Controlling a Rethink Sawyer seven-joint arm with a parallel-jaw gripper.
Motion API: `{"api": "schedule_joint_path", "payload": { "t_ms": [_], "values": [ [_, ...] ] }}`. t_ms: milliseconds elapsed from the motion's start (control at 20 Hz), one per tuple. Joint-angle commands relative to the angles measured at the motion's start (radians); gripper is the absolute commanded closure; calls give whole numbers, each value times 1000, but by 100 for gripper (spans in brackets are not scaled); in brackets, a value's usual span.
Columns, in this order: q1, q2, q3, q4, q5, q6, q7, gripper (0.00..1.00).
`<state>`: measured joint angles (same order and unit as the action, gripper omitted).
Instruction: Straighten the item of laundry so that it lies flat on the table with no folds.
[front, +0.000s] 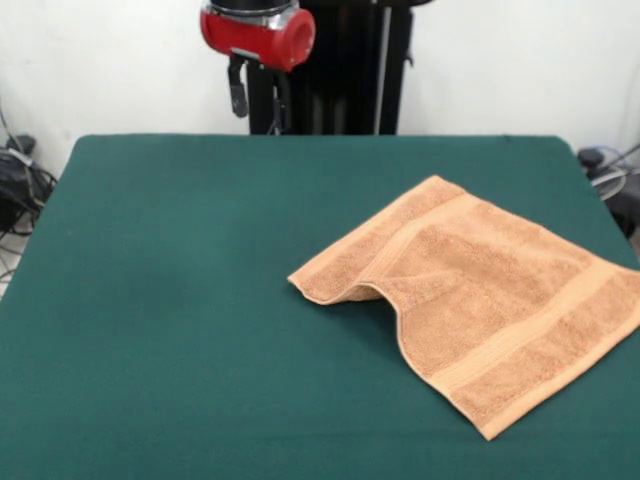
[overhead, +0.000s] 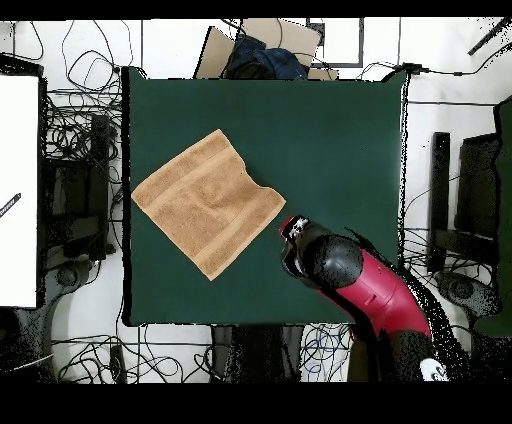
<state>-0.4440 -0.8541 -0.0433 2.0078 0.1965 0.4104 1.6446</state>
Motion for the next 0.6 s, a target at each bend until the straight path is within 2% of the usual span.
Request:
{"api": "schedule_joint_path", "payload": {
  "t_ms": [50, 600],
  "values": [
    [-2, 63, 118, 31, -98, -108, 31, 0],
    [-31, 118, 145, 3, -129, -120, 58, 0]
  ]
}}
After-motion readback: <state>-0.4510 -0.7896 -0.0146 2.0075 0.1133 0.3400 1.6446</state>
